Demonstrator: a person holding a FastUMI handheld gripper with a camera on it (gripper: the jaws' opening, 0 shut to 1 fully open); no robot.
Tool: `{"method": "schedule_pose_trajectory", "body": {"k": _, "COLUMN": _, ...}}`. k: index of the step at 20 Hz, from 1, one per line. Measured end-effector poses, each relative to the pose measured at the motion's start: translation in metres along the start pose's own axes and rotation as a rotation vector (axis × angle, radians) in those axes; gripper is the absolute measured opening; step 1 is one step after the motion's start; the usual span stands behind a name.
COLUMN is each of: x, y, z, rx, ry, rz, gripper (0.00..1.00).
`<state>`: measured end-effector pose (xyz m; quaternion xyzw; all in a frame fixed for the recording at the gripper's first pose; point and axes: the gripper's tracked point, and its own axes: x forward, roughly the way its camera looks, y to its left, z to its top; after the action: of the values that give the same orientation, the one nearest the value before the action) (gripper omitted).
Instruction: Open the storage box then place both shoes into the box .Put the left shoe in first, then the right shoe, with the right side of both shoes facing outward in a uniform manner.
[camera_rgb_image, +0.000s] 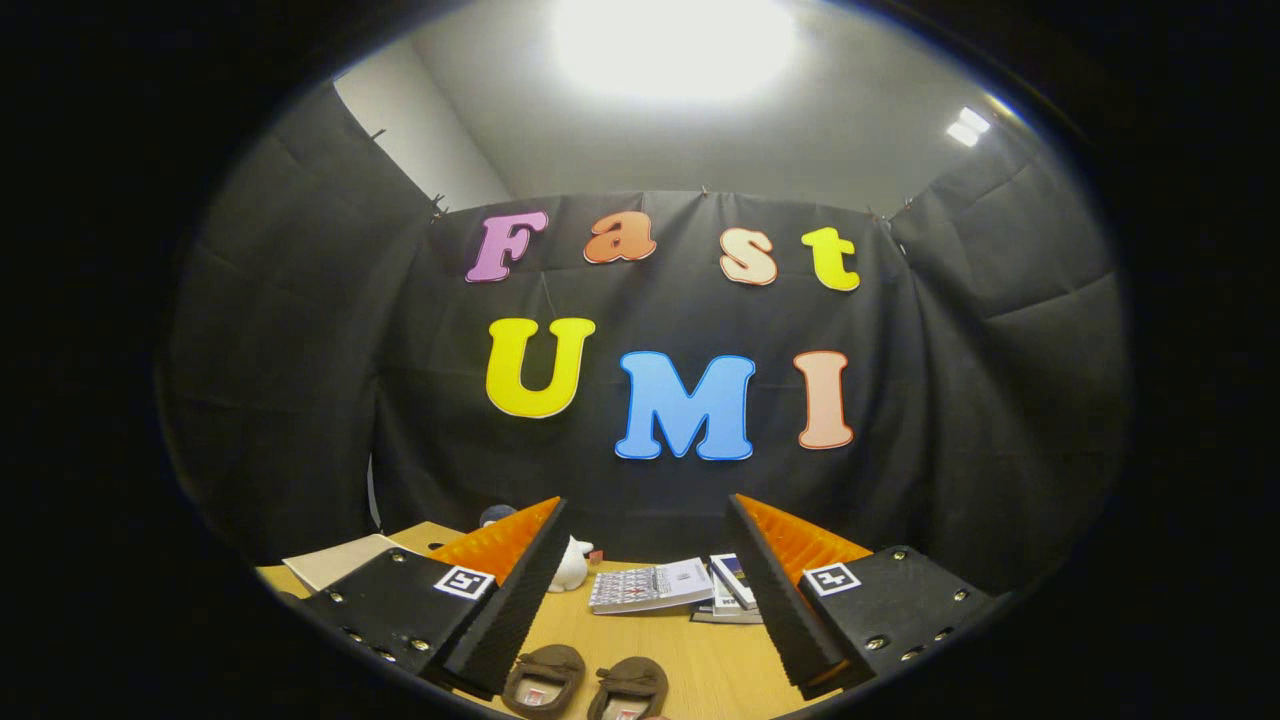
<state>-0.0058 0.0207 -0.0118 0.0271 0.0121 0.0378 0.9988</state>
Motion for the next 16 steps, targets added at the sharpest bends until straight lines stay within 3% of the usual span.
{"method": "schedule_pose_trajectory", "body": {"k": 8, "x": -0.003, "y": 0.051, "z": -0.044, "rx": 0.206, "ry": 0.124, "rz": 0.143, "gripper": 0.97}}
{"method": "schedule_pose_trajectory", "body": {"k": 13, "x": -0.004, "y": 0.097, "z": -0.080, "rx": 0.478, "ry": 0.265, "rz": 0.251, "gripper": 0.98}}
{"method": "schedule_pose_trajectory", "body": {"k": 16, "x": -0.001, "y": 0.116, "z": -0.104, "rx": 0.662, "ry": 0.358, "rz": 0.275, "gripper": 0.98}}
